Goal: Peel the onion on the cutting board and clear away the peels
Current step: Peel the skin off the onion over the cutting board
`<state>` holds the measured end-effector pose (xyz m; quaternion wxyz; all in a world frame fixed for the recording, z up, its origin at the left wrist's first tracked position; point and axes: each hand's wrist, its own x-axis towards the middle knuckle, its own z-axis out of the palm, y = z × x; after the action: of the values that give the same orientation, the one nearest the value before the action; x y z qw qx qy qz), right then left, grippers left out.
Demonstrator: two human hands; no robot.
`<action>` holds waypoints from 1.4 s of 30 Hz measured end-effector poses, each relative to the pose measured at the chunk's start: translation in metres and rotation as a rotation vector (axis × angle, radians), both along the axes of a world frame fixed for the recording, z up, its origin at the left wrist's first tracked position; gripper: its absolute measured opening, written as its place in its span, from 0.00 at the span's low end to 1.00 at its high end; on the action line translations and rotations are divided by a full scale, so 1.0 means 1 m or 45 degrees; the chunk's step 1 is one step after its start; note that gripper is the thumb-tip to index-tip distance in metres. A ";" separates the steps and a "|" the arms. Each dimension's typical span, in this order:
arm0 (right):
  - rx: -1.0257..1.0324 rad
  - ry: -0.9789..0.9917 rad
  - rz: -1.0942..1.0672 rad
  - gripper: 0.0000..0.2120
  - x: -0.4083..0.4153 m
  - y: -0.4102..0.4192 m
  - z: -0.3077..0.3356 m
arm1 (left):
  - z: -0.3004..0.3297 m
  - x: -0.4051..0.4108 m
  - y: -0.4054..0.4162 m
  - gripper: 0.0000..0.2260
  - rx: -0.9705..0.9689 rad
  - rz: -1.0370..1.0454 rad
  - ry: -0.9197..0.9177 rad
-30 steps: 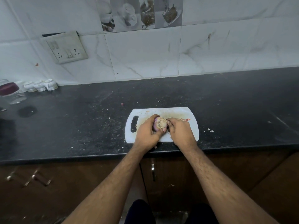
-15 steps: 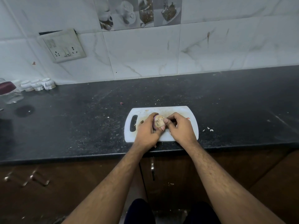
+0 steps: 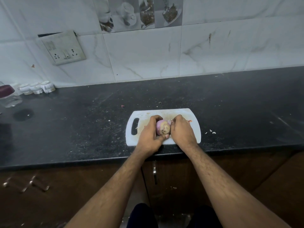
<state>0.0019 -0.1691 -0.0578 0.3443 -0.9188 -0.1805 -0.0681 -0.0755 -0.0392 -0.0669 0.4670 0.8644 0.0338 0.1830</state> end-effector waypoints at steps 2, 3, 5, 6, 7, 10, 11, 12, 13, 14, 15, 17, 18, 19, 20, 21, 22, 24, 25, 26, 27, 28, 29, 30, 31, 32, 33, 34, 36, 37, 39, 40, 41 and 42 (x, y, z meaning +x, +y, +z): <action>-0.002 0.000 -0.031 0.10 0.000 0.001 -0.001 | -0.001 0.001 0.000 0.26 -0.037 -0.013 -0.002; -0.007 -0.004 -0.042 0.10 -0.001 0.001 -0.001 | -0.002 0.001 0.000 0.26 -0.057 -0.015 -0.012; -0.014 -0.027 -0.065 0.09 -0.002 0.004 -0.002 | -0.002 0.001 0.001 0.26 -0.112 0.009 -0.047; -0.014 -0.034 -0.078 0.08 -0.002 0.004 -0.002 | -0.002 0.001 0.003 0.26 -0.158 0.047 -0.073; -0.013 -0.032 -0.084 0.07 -0.002 0.005 -0.002 | -0.002 0.001 0.004 0.26 -0.227 0.094 -0.106; 0.023 -0.012 -0.044 0.05 -0.001 0.002 -0.005 | -0.004 0.000 0.007 0.26 -0.291 0.159 -0.147; 0.045 -0.006 -0.020 0.05 -0.001 0.001 -0.006 | -0.005 0.000 0.007 0.25 -0.242 0.132 -0.149; 0.069 -0.005 0.005 0.07 -0.001 -0.001 -0.006 | -0.007 0.002 0.006 0.25 -0.189 0.097 -0.149; 0.098 -0.004 0.026 0.10 -0.001 -0.002 -0.006 | -0.007 0.003 0.005 0.24 -0.147 0.067 -0.142; 0.143 -0.001 0.041 0.13 -0.001 -0.003 -0.006 | -0.008 0.004 0.005 0.24 -0.114 0.053 -0.135; 0.212 0.004 0.057 0.14 -0.001 -0.004 -0.006 | -0.008 0.004 0.004 0.23 -0.081 0.051 -0.133; 0.359 0.001 0.140 0.15 -0.001 -0.007 -0.006 | -0.007 0.005 0.005 0.24 -0.002 0.050 -0.124; 0.384 -0.001 0.209 0.16 -0.001 -0.008 -0.007 | -0.007 0.005 0.006 0.25 0.036 0.044 -0.108; 0.360 -0.002 0.271 0.16 -0.002 -0.009 -0.007 | -0.007 0.006 0.006 0.27 0.063 0.029 -0.088; 0.329 0.003 0.310 0.17 -0.002 -0.010 -0.008 | -0.007 0.007 0.006 0.29 0.077 0.010 -0.067; 0.327 0.018 0.313 0.17 -0.002 -0.010 -0.007 | -0.006 0.007 0.005 0.31 0.077 -0.006 -0.050; 0.360 0.043 0.299 0.16 -0.001 -0.010 -0.007 | -0.006 0.008 0.004 0.33 0.085 -0.010 -0.033; 0.448 0.069 0.266 0.13 -0.001 -0.011 -0.006 | -0.005 0.009 0.004 0.40 0.179 0.025 0.001; 0.487 0.073 0.262 0.12 -0.001 -0.012 -0.006 | -0.005 0.010 0.003 0.43 0.243 0.052 0.010; 0.526 0.079 0.264 0.12 -0.001 -0.013 -0.005 | -0.005 0.010 0.002 0.45 0.281 0.075 0.016; 0.557 0.088 0.268 0.11 -0.001 -0.015 -0.005 | -0.005 0.009 0.000 0.47 0.271 0.091 0.021; 0.575 0.099 0.271 0.11 -0.001 -0.016 -0.005 | -0.005 0.009 -0.001 0.46 0.215 0.103 0.015; 0.583 0.107 0.269 0.10 -0.001 -0.016 -0.004 | -0.004 0.008 -0.002 0.45 0.132 0.110 -0.003; 0.584 0.113 0.258 0.10 -0.001 -0.017 -0.004 | -0.004 0.007 -0.001 0.42 0.042 0.112 -0.026; 0.579 0.111 0.246 0.09 -0.001 -0.017 -0.003 | -0.004 0.005 -0.001 0.39 -0.039 0.112 -0.044; 0.569 0.107 0.236 0.08 -0.002 -0.017 -0.003 | -0.005 0.005 0.001 0.35 -0.103 0.116 -0.052; 0.556 0.102 0.230 0.08 -0.002 -0.017 -0.003 | -0.006 0.004 0.002 0.33 -0.141 0.123 -0.054; 0.542 0.100 0.229 0.07 -0.003 -0.016 -0.003 | -0.006 0.003 0.003 0.30 -0.151 0.137 -0.060; 0.517 0.095 0.237 0.08 -0.004 -0.016 -0.002 | -0.007 0.002 0.004 0.28 -0.122 0.165 -0.074; 0.502 0.092 0.245 0.08 -0.004 -0.016 -0.002 | -0.006 0.002 0.004 0.27 -0.105 0.171 -0.077; 0.466 0.088 0.257 0.08 -0.004 -0.016 -0.002 | -0.005 0.002 0.004 0.26 -0.093 0.173 -0.070; 0.442 0.079 0.254 0.08 -0.005 -0.016 -0.002 | -0.005 0.002 0.004 0.25 -0.096 0.168 -0.063; 0.421 0.068 0.249 0.08 -0.005 -0.016 -0.003 | -0.005 0.001 0.005 0.25 -0.101 0.161 -0.057; 0.409 0.059 0.241 0.08 -0.006 -0.016 -0.003 | -0.006 0.001 0.005 0.24 -0.105 0.158 -0.050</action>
<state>-0.0041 -0.1849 -0.0605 0.4954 -0.8323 -0.2452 -0.0423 -0.0741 -0.0342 -0.0724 0.4906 0.8370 0.0856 0.2269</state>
